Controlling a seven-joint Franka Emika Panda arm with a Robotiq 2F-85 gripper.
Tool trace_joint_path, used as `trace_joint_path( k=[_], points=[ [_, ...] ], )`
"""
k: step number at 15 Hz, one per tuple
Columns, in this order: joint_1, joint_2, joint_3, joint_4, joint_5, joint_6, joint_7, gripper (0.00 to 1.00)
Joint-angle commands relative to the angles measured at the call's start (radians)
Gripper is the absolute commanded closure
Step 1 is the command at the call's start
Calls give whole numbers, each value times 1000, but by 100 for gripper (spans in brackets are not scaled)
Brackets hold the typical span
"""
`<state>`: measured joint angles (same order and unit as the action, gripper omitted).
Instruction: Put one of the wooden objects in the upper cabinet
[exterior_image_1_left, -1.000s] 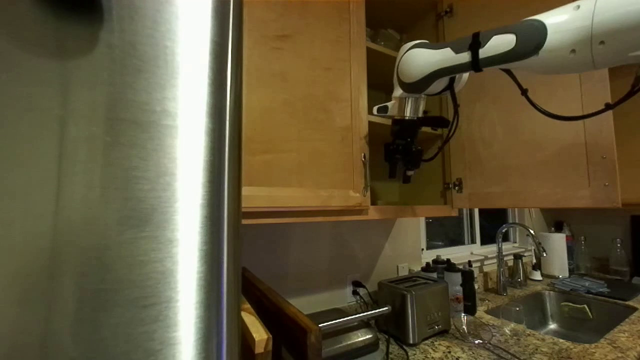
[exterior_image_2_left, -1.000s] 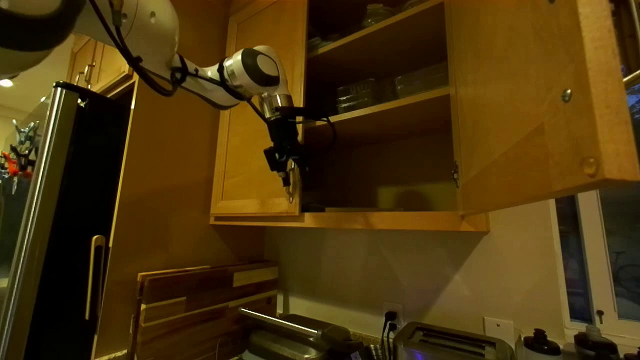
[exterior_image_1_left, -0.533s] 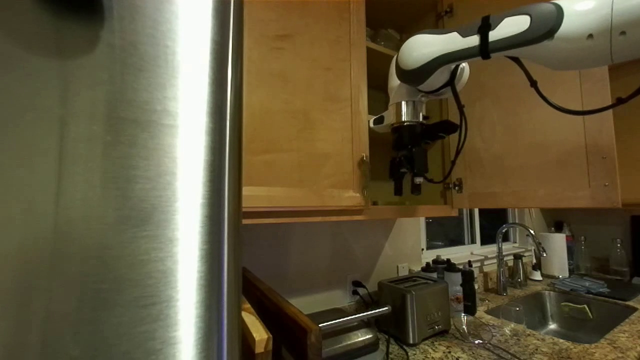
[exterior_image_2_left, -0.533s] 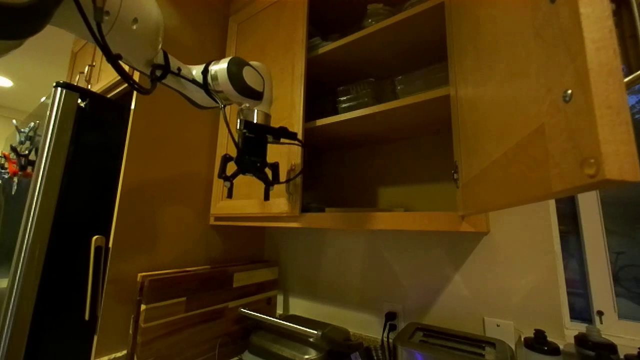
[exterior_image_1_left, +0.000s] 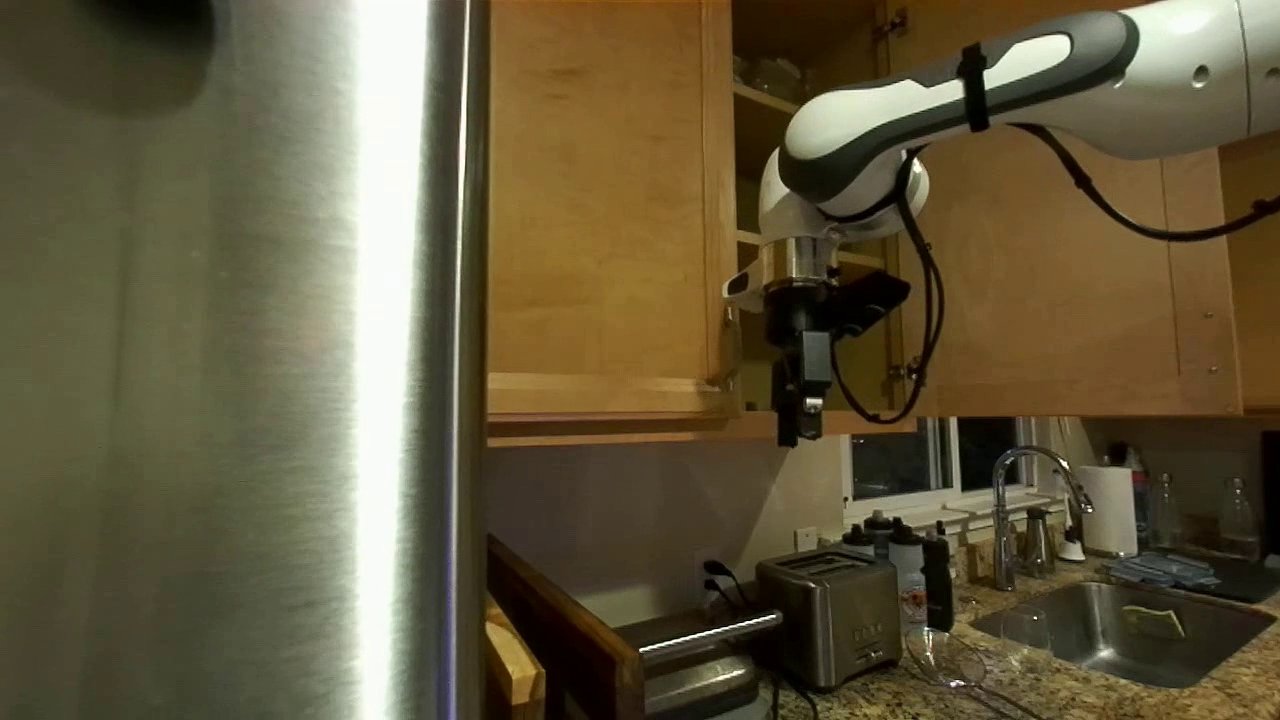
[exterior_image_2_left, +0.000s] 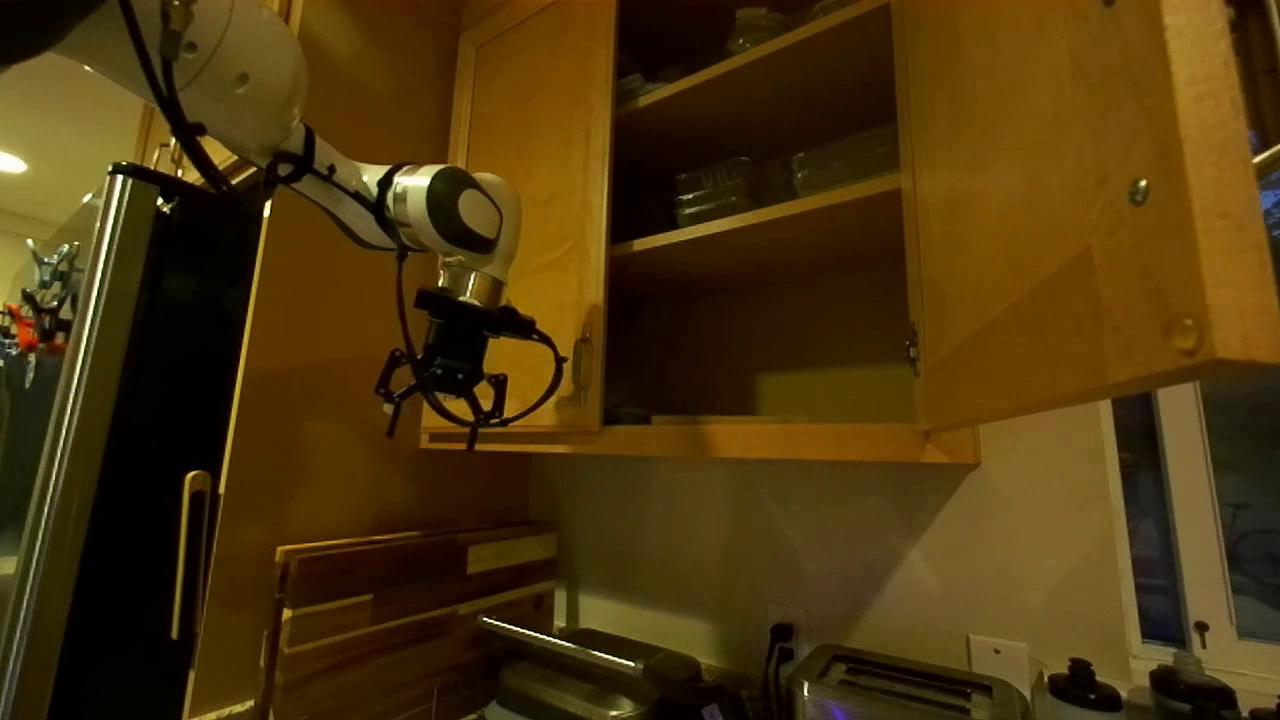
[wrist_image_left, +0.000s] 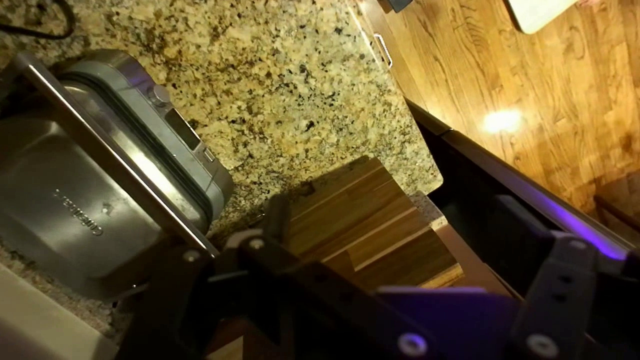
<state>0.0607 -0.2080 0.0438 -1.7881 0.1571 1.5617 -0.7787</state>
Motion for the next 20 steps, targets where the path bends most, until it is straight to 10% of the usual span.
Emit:
trace_joint_path(
  k=[1, 20],
  points=[
    [19, -5, -9, -5, -3, 1, 3, 0],
    [-39, -326, -89, -446, 38, 170, 481, 0]
  ],
)
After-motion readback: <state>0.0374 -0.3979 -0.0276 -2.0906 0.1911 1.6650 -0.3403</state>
